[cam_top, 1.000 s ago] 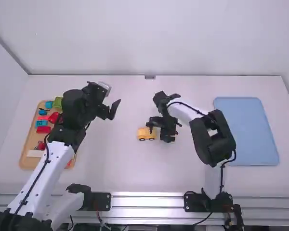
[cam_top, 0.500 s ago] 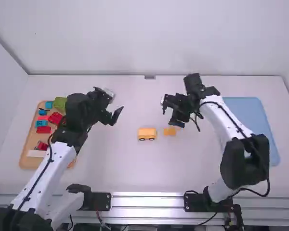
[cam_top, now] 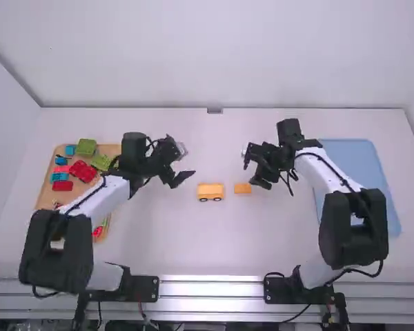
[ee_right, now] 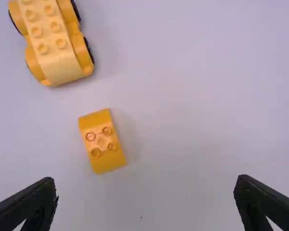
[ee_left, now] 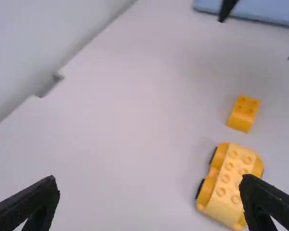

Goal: Assemble lego blocks to make yellow taxi

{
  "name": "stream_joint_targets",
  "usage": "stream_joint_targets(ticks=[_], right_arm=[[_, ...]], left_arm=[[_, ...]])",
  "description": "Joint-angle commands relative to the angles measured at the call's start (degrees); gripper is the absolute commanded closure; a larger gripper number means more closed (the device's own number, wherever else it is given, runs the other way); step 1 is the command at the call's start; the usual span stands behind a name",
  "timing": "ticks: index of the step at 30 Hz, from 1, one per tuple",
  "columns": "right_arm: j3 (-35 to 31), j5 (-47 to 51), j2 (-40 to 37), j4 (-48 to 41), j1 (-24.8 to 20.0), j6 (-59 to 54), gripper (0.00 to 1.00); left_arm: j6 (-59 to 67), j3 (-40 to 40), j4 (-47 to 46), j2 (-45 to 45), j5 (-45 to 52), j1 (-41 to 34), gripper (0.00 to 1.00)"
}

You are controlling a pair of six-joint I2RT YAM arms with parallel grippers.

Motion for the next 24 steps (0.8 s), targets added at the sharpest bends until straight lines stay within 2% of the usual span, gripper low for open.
stream_joint_targets(ticks=[1, 6, 10, 13, 17, 24], right_arm=[[-1.4, 0.0, 0.5, 0.9, 0.1, -0.1, 0.02], [-1.8, -2.3, 0.5, -0.4, 0.0, -0.8, 0.02], [-2.8, -9.4, 0.9, -2.3, -0.6, -10.6, 0.02], [-6.2, -16.9, 1.9, 2.1, -2.4, -15.2, 0.02], [-11.8, -24.2, 4.5, 12.1, -5.1, -13.4, 0.02], [-13.8, -34.1, 12.8, 19.4, -9.4, -16.2, 0.01]], left_arm=[[4.1, -0.8, 1.6, 4.3, 10.6, 0.2, 0.01], [4.0, -0.8, 5.4, 11.1, 16.9, -0.2, 0.01], [8.5, -0.8, 7.6, 15.0, 24.6, -0.1, 0.01], [14.9, -0.8, 6.4, 16.9, 27.7, -0.3, 0.01], [18.0, -0.9, 4.1, 17.9, 27.1, -0.1, 0.01], [19.5, -1.6, 3.8, 17.9, 27.0, -0.4, 0.01]])
